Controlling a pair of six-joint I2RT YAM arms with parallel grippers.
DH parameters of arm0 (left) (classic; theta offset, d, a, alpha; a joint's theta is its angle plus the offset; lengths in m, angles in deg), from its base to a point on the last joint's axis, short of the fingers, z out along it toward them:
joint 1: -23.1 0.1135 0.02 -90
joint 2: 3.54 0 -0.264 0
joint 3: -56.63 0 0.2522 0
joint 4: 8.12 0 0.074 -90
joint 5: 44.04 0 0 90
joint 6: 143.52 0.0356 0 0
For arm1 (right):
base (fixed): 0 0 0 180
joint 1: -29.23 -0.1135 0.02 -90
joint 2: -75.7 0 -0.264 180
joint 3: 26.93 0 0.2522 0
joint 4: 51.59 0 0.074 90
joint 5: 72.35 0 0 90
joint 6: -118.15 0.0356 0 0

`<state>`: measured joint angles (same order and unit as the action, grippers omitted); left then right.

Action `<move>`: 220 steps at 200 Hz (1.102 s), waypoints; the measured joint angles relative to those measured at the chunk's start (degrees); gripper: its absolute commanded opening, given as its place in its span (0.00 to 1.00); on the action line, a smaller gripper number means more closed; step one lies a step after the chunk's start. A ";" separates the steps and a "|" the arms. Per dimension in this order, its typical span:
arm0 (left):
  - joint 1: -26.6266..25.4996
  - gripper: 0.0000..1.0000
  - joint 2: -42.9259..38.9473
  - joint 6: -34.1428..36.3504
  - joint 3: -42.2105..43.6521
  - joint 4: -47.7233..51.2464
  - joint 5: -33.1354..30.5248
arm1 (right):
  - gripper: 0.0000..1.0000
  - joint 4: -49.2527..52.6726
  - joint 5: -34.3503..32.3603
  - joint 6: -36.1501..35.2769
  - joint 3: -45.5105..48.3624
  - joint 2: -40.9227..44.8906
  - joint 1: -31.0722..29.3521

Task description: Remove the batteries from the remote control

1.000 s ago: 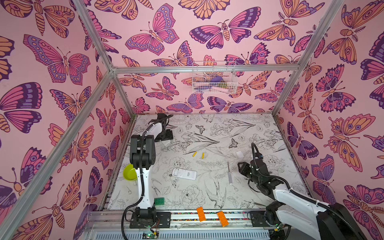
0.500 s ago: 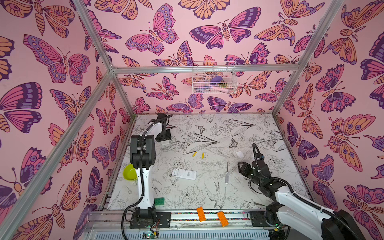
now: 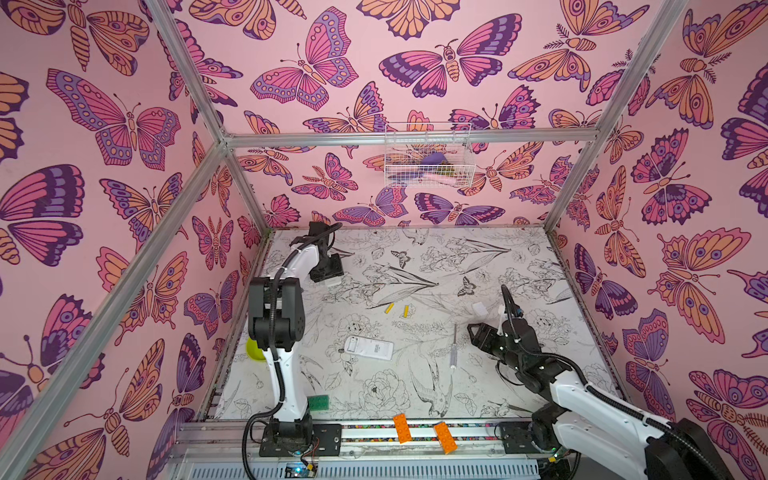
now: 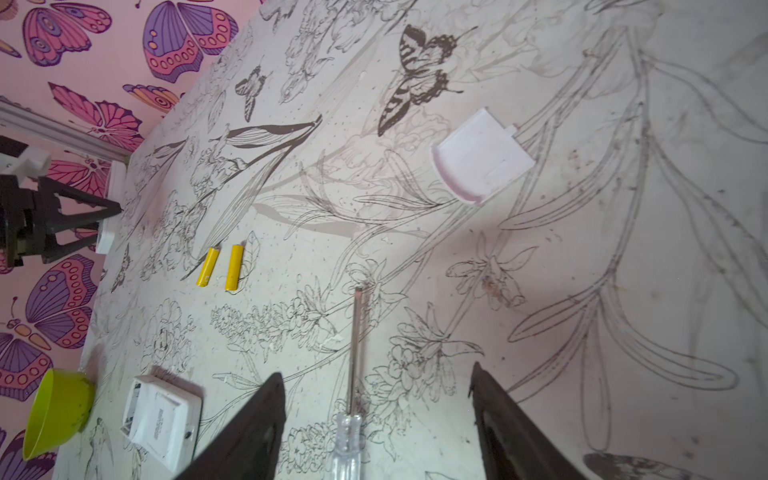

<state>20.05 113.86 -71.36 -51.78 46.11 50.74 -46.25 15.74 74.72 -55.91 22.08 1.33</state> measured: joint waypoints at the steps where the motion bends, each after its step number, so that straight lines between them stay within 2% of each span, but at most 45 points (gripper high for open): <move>1: 0.00 0.42 -0.13 -0.07 0.11 -0.04 0.07 | 0.71 -0.09 -0.04 0.02 -0.07 -0.02 -0.20; 43: -0.04 0.41 -8.92 -2.84 7.82 -3.13 7.06 | 0.69 -2.86 -1.05 0.20 -4.81 -4.57 -5.60; 77: -0.50 0.40 -14.53 -7.54 17.25 -7.43 13.22 | 0.69 -6.40 -2.25 0.52 -10.25 -11.76 -10.58; 132: -2.67 0.35 -22.95 -20.87 32.06 -23.12 23.74 | 0.67 -12.90 -4.37 1.33 -18.21 -21.68 -18.32; 164: -4.48 0.35 -26.95 -30.25 40.50 -33.46 26.99 | 0.66 -17.07 -5.79 1.62 -22.62 -27.52 -22.73; 220: -8.15 0.34 -27.76 -40.13 44.78 -44.54 28.94 | 0.65 -21.81 -6.80 1.77 -30.91 -39.52 -27.36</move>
<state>11.90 86.10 -111.49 -6.99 1.57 79.68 -68.07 8.94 76.49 -86.82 -17.44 -26.04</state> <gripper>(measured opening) 0.570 0.652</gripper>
